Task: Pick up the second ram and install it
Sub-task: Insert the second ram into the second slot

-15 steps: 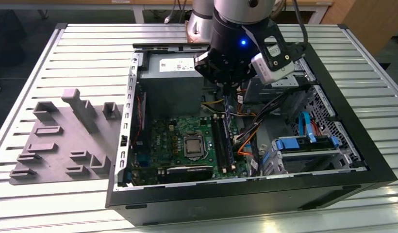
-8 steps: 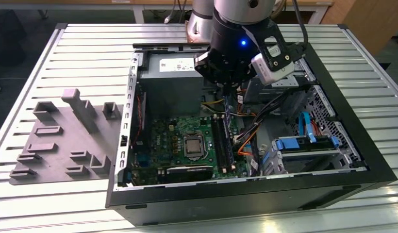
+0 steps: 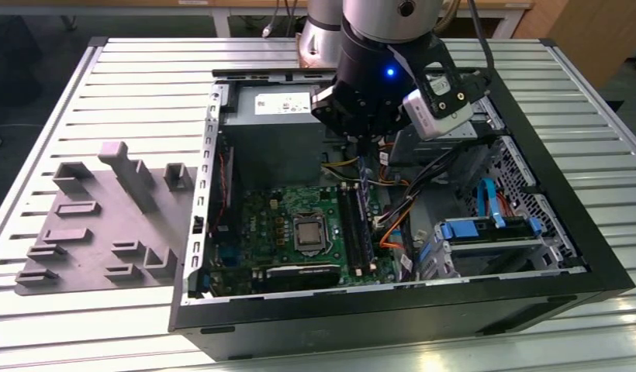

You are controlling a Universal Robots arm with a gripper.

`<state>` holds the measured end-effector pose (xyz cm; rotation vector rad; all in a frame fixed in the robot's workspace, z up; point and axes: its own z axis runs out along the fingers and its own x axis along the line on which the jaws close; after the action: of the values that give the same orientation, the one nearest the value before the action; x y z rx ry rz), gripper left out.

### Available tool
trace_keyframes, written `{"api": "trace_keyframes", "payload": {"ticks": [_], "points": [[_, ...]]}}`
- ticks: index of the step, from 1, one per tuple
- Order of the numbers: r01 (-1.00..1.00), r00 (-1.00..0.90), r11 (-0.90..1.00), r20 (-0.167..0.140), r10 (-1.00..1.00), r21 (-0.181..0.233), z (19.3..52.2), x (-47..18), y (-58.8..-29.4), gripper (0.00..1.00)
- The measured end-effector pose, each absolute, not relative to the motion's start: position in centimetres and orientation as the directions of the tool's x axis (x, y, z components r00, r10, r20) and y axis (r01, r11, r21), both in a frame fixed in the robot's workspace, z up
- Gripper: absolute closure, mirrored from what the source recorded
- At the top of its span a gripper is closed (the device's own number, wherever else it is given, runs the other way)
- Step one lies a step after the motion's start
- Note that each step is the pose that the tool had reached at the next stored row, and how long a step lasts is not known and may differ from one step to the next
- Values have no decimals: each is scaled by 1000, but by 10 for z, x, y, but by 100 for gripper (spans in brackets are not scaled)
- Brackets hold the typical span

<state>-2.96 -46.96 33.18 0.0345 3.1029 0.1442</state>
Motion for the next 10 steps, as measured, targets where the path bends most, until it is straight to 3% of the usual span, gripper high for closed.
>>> {"api": "trace_keyframes", "payload": {"ticks": [10], "points": [[21,-999,995,-34,24,93,325,-30,-471,89]]}}
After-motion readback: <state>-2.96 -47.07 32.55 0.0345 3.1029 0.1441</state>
